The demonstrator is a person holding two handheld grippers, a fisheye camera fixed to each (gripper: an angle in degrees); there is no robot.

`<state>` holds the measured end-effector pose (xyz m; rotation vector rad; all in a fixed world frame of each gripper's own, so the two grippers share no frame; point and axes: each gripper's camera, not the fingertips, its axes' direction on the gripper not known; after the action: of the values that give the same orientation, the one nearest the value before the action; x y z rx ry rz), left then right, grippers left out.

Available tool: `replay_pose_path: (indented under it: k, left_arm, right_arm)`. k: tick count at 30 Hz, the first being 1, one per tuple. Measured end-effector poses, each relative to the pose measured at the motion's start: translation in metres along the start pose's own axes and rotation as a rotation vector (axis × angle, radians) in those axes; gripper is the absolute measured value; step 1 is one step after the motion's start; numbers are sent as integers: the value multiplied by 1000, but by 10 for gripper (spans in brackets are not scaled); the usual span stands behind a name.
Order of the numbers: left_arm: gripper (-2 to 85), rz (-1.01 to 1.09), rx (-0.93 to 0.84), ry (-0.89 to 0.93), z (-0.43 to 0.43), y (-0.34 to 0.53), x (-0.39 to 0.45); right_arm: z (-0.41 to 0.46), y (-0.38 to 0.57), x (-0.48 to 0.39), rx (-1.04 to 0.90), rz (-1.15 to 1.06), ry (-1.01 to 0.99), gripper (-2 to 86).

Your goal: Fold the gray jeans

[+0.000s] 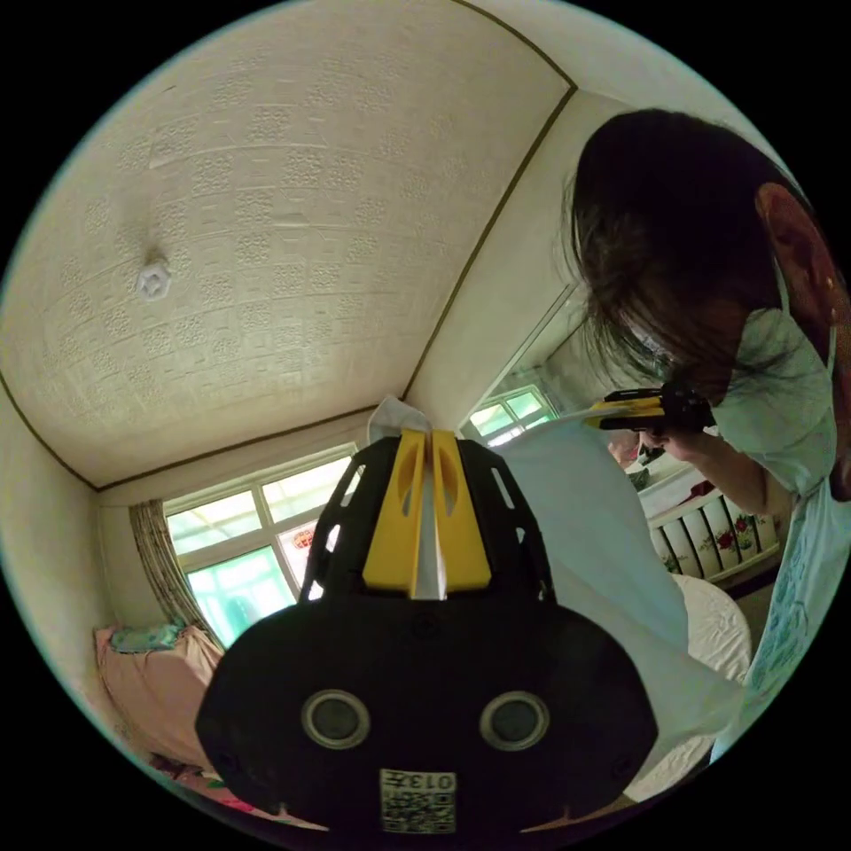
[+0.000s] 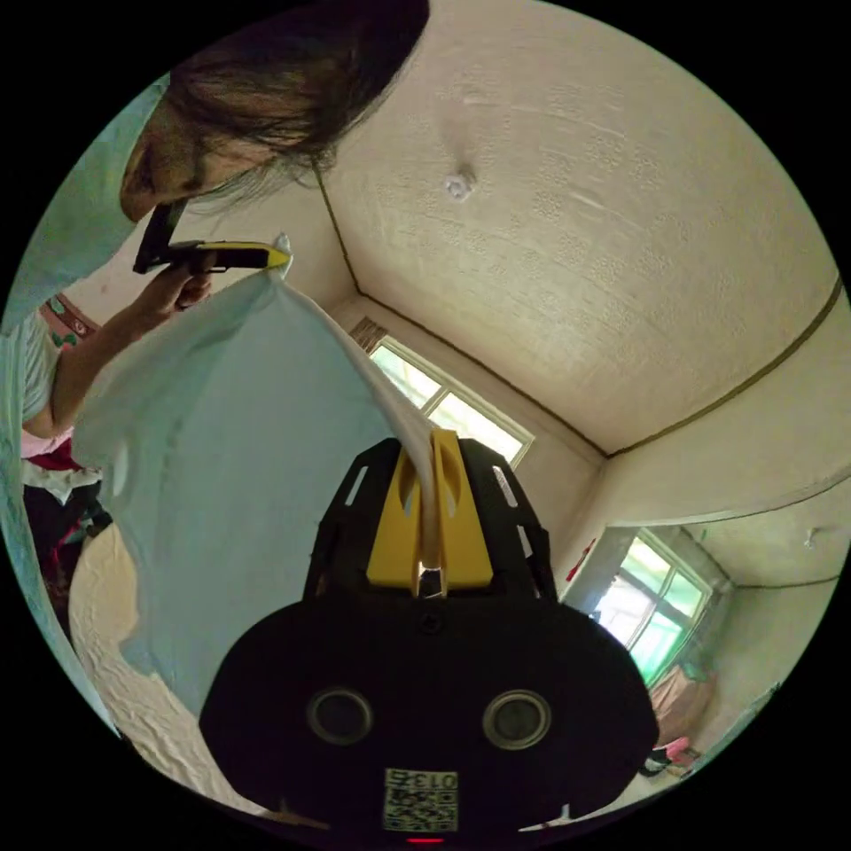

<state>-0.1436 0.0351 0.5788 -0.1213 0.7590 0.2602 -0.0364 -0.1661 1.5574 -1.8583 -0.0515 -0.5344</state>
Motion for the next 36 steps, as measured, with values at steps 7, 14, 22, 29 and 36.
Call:
replay_pose_path:
  k: [7, 14, 22, 29, 36]
  left_arm:
    - [2, -42, -35, 96, 31, 10, 7]
    - [4, -190, -245, 231, 152, 98, 8]
    - [17, -445, -703, 425, 393, 348, 26]
    - [74, -676, -1284, 394, 558, 580, 42]
    - [79, -838, -1419, 388, 497, 667, 52]
  right_arm:
    - [-23, 14, 6, -17, -20, -8, 19]
    - [31, 78, 5, -228, -14, -92, 21]
    - [237, 293, -48, -718, 58, -360, 25]
    - [415, 551, -134, -1100, 251, -426, 53]
    - [402, 669, -132, -1213, 463, -541, 60]
